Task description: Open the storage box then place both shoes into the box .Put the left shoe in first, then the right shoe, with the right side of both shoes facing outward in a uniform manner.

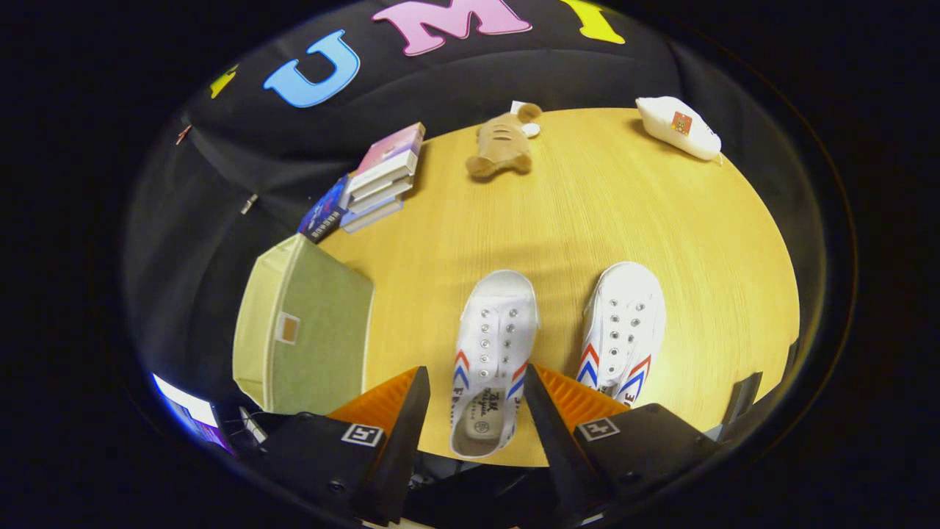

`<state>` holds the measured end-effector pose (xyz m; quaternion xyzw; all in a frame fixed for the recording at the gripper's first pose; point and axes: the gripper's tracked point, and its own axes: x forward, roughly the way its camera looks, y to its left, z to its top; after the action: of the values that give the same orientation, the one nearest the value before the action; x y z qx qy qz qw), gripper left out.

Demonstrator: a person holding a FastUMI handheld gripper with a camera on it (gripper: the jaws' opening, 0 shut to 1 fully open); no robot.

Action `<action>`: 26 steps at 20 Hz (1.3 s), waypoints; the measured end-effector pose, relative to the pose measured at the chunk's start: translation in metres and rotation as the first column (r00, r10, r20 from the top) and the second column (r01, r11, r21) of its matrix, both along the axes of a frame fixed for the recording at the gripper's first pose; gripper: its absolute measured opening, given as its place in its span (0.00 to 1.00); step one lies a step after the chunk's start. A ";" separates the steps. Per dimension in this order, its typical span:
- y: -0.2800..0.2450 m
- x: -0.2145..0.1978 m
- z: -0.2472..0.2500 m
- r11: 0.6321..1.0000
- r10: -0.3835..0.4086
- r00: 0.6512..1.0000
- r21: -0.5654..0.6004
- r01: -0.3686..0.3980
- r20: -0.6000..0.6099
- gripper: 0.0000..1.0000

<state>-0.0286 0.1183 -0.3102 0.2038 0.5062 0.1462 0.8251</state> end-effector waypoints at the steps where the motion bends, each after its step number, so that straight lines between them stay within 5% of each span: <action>1: 0.001 0.002 -0.010 1.000 0.004 1.000 -0.014 -0.005 -0.016 0.78; 10: 0.010 0.009 -0.077 0.994 0.007 0.993 -0.103 -0.020 -0.119 0.70; 14: 0.006 0.009 -0.088 0.994 -0.027 0.986 -0.107 0.009 -0.164 0.53; 16: 0.006 0.008 -0.087 0.995 -0.092 0.973 -0.059 0.082 -0.213 0.18; 17: 0.006 0.006 -0.083 0.993 -0.118 0.966 -0.037 0.113 -0.230 0.12; 26: 0.016 -0.007 0.006 0.971 -0.159 0.962 0.140 0.192 -0.221 0.11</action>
<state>-0.0355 0.1345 -0.3043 0.3279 0.5564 0.0904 0.7581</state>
